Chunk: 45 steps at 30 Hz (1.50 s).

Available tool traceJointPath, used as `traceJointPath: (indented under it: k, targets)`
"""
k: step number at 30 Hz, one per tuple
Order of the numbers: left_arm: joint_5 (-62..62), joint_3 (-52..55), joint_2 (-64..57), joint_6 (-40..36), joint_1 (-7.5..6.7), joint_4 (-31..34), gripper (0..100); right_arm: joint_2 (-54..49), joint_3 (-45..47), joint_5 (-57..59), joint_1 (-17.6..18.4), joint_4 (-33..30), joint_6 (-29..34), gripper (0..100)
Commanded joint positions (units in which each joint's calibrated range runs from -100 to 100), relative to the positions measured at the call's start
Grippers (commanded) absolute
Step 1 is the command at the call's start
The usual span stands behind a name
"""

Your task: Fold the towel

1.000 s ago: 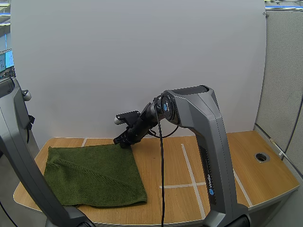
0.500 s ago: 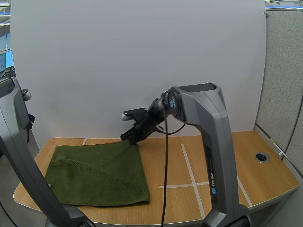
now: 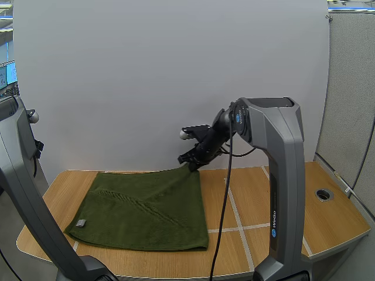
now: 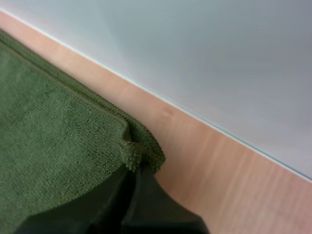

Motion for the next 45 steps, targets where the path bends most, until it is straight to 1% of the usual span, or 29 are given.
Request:
traceJointPath:
  k: [1, 4, 10, 24, 30, 32, 33, 34, 36, 37, 39, 40, 45]
  targets:
    - [0.3, 0.13, -0.66, 0.82, -0.12, -1.71, 0, -1.03, 2.25, 1.52, -1.22, -6.89, 2.35, 0]
    - [0.3, 0.13, -0.66, 0.82, -0.12, -1.71, 0, -1.03, 4.09, -0.86, -1.46, -8.81, 2.55, 0]
    - [0.3, 0.13, -0.66, 0.82, -0.12, -1.71, 0, -1.03, 5.18, -3.14, -2.26, -10.08, 2.55, 0]
    - [0.3, 0.13, -0.66, 0.6, -0.15, -1.71, 0, -1.03, 5.18, -3.25, -6.99, -11.5, 2.55, 0]
    - [0.3, 0.13, -0.66, 0.43, -0.15, -1.71, 0, -1.03, 5.18, -1.19, -7.24, -11.12, 2.55, 0]
    - [0.3, 0.13, -0.66, 0.43, -0.15, -1.71, 0, -1.03, 5.18, -0.99, -7.24, -11.12, 2.55, 15]
    - [0.3, 0.13, -0.66, 0.43, -0.15, -1.71, 0, -1.18, 5.18, -0.68, -7.24, -11.12, 2.55, 33]
    - [0.3, 0.13, -0.66, 0.43, -0.15, -1.71, 0, -1.5, 5.18, -0.51, -7.24, -11.12, 2.55, 48]
    - [0.3, 0.13, -0.66, 0.43, -0.15, -1.71, 0, -2.51, 5.18, -0.27, -7.24, -11.12, 2.99, 89]
    - [0.3, 0.13, -0.66, 0.43, -0.15, -1.71, 0, -3.09, 5.18, -0.02, -7.24, -11.12, 3.24, 100]
    - [0.3, 0.13, -0.66, 0.43, -0.15, -1.61, 0, -4.29, 5.18, 0.7, -7.24, -11.12, 3.33, 100]
    - [0.3, 0.13, -0.66, 0.43, -0.15, -1.61, 0, -6.61, 5.18, 2.89, -7.24, -11.12, 3.33, 100]
    - [0.3, 0.53, -0.66, 1.31, -0.15, -1.61, 0, -11.32, 5.18, 11.21, -7.24, -11.12, 3.33, 100]
